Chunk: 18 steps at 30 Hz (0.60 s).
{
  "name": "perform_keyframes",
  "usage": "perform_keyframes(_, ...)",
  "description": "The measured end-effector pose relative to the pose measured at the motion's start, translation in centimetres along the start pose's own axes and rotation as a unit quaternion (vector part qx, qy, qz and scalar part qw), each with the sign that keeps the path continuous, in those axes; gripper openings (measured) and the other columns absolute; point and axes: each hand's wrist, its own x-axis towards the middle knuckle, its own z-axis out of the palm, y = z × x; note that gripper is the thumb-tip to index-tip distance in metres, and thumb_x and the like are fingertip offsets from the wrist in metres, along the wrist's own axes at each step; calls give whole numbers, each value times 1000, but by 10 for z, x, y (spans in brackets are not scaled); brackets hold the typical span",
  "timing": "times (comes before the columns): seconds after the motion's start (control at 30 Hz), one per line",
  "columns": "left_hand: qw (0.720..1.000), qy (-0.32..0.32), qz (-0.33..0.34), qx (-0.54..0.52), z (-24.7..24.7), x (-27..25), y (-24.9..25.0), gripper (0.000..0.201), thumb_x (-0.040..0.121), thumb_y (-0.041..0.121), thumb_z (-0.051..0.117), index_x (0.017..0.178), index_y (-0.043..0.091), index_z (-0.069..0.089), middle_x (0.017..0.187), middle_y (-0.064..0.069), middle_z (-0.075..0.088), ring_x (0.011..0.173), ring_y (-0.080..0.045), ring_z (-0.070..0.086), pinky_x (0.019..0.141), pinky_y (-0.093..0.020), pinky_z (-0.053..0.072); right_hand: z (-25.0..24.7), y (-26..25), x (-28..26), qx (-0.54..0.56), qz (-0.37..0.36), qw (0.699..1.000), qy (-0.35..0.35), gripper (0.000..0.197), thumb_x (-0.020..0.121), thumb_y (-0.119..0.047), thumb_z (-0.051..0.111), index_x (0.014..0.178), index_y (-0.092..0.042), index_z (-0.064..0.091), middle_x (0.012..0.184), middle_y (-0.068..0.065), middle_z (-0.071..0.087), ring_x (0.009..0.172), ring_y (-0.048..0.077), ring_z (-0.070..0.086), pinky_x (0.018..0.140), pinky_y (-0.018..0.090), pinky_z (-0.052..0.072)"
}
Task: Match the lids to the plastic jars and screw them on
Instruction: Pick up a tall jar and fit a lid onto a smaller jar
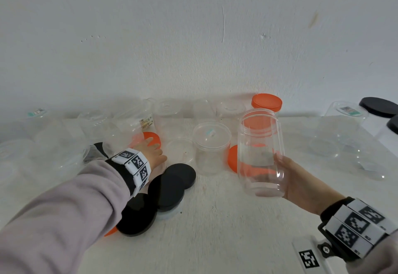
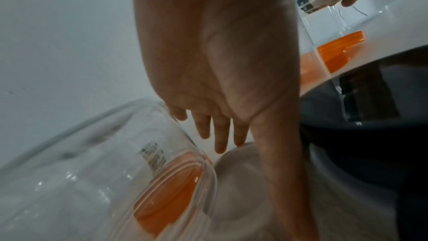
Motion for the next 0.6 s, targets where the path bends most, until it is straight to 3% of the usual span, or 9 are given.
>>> perform_keyframes(0.13,1000,7,-13,-12,3,0,5,75,83,36,67,145,18,29,146,-3,40,139,-24,29,116,-47,10,-2,3,0,-13,-3,1000,25,62,88,-57,47,137,-20,47,125,14,64,109,30,64,78,41,57)
perform_keyframes(0.2,1000,21,-18,-14,3,-2,6,73,83,34,67,144,19,31,143,-1,43,136,-22,33,116,-46,12,-2,4,0,-18,-1,999,35,59,89,-53,40,138,-20,47,125,13,64,109,31,65,81,43,57)
perform_keyframes(0.27,999,17,-22,-19,1,-4,5,75,81,33,70,143,18,31,142,0,44,134,-21,36,116,-44,12,-2,4,0,-16,-3,999,33,62,86,-54,53,138,-20,47,126,14,63,107,32,64,82,47,55)
perform_keyframes(0.33,999,6,-27,-31,-4,-7,5,78,79,32,73,142,17,30,142,-1,43,133,-21,37,117,-44,11,-4,5,0,-19,-1,999,28,73,74,-51,66,137,-20,46,126,15,62,106,35,62,85,52,52)
perform_keyframes(0.5,999,3,-36,-28,-10,-13,4,86,77,34,75,146,17,26,148,-1,35,137,-22,33,116,-44,13,-4,7,-3,-33,0,999,12,65,72,-29,70,133,-20,48,122,12,64,100,29,63,72,42,57)
perform_keyframes(0.6,996,39,-50,-61,-10,-15,0,93,73,41,77,146,18,24,148,1,34,137,-20,32,117,-39,16,-1,8,-7,-41,4,999,23,66,73,-44,72,131,-20,50,113,13,67,92,26,65,61,34,56)
